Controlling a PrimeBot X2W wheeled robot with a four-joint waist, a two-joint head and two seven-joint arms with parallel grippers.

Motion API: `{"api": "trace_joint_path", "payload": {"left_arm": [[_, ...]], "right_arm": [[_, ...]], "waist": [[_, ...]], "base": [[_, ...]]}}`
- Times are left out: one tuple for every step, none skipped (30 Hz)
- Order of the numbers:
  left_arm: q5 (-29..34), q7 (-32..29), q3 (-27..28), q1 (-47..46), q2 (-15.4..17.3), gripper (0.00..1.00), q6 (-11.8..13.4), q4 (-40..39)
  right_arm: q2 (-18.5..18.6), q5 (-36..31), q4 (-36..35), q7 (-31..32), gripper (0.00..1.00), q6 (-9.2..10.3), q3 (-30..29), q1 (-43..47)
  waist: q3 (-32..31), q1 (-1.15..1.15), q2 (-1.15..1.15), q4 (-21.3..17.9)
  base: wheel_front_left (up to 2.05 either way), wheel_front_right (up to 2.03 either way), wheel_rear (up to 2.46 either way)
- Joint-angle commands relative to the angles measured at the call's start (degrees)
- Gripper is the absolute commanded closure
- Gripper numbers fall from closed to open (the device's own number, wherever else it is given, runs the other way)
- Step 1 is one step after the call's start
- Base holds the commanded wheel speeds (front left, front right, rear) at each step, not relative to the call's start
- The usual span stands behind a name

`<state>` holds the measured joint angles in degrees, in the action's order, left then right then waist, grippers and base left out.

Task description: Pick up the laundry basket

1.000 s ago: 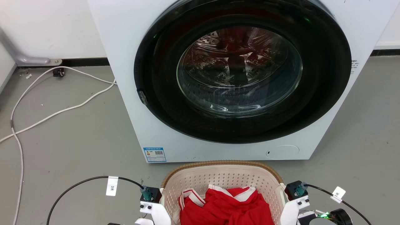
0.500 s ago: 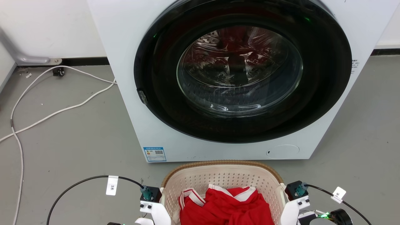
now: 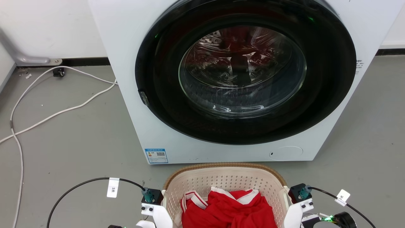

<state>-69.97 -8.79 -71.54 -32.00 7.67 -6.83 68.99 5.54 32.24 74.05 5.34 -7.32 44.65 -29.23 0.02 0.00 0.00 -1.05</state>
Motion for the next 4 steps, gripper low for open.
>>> {"api": "trace_joint_path", "payload": {"left_arm": [[-0.1, 0.6, -0.2, -1.2, -0.8, 1.00, -1.1, -0.8], [-0.1, 0.6, -0.3, -1.3, -0.7, 1.00, -1.1, -0.8], [-0.1, 0.7, -0.3, -1.3, -0.7, 1.00, -1.1, -0.8], [-0.2, 0.7, -0.4, -1.3, -0.7, 1.00, -1.1, -0.8]], "right_arm": [[-0.6, -0.2, -0.4, -0.1, 1.00, -0.31, 0.5, -0.2], [-0.6, -0.2, -0.4, -0.1, 1.00, -0.31, 0.5, -0.3], [-0.5, -0.1, -0.4, -0.2, 1.00, -0.31, 0.5, -0.3], [-0.5, -0.1, -0.4, -0.2, 1.00, -0.31, 0.5, -0.3]], "waist": [[0.0, 0.00, 0.00, -0.1], [0.0, 0.00, 0.00, -0.1], [0.1, 0.00, 0.00, -0.1], [0.1, 0.00, 0.00, -0.1]], "base": [[0.00, 0.00, 0.00], [0.00, 0.00, 0.00], [0.00, 0.00, 0.00], [0.00, 0.00, 0.00]]}}
